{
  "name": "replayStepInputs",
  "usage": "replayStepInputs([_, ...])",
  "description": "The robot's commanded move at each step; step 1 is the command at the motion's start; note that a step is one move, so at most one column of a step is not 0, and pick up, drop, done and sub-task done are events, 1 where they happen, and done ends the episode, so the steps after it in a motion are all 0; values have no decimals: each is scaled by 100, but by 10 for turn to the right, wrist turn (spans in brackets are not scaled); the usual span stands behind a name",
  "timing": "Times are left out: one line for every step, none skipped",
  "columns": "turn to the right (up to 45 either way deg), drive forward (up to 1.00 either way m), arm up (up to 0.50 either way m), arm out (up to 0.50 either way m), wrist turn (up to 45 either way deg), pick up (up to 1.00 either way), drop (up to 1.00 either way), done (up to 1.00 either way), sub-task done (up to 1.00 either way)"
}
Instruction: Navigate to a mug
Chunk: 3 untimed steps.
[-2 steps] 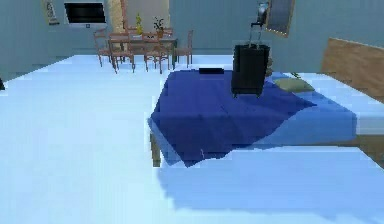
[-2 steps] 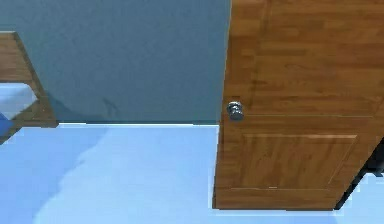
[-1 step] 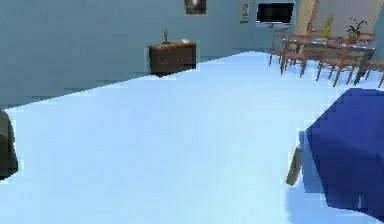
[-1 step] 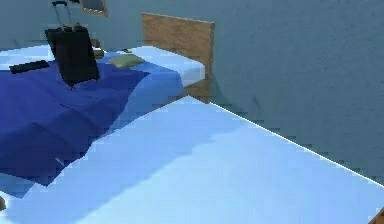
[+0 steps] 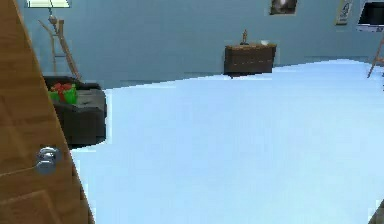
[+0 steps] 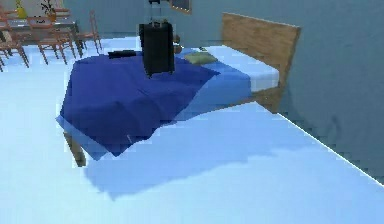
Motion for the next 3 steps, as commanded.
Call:
replayStepInputs([0, 30, 0, 0, 0, 0, 0, 0, 0])
replayStepInputs([360, 0, 0, 0, 0, 0, 0, 0, 0])
replayStepInputs([0, 100, 0, 0, 0, 0, 0, 0, 0])
